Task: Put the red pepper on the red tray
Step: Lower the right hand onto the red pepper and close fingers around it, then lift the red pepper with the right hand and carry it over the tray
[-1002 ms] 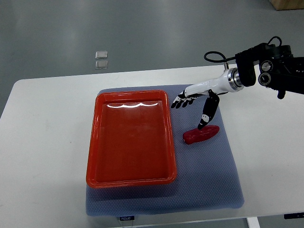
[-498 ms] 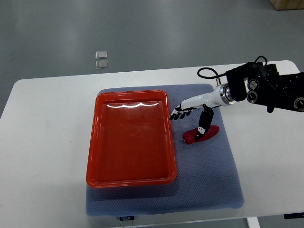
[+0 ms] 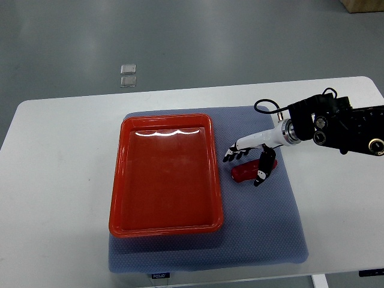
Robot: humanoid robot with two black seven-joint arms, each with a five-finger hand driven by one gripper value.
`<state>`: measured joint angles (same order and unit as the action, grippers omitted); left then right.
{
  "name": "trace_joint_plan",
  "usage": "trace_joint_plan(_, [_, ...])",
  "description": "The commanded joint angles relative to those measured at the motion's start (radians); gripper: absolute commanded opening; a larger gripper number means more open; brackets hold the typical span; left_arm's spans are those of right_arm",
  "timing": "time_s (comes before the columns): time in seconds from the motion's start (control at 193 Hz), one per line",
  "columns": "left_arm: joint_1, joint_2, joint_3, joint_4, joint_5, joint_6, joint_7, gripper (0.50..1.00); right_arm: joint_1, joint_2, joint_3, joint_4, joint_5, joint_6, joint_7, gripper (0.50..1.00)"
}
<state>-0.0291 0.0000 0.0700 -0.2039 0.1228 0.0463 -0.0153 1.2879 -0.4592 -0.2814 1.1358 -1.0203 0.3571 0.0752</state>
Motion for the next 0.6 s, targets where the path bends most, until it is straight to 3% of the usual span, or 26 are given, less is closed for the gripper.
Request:
trace_joint_plan(0.0, [0.0, 0.0, 0.001, 0.0, 0.0, 0.0, 0.0, 1.0, -0.001, -0.001, -0.007, -0.004, -0.006, -0.01, 0.0, 0.842])
trace_joint_plan(0.327, [0.0, 0.0, -0.001, 0.0, 0.0, 0.001, 0.0, 1.0, -0.004, -0.003, -0.027, -0.004, -0.037, -0.03, 0.0, 0.744])
trace_joint_plan(0.519, [0.0, 0.0, -0.001, 0.0, 0.0, 0.001, 0.0, 1.0, -0.007, -0.003, -0.03, -0.007, -0.043, -0.038, 0.001, 0.721])
trace_joint_plan(0.597, [0.0, 0.0, -0.001, 0.0, 0.0, 0.0, 0.0, 1.0, -0.009, -0.001, -0.041, -0.011, -0.043, -0.046, 0.001, 0.672])
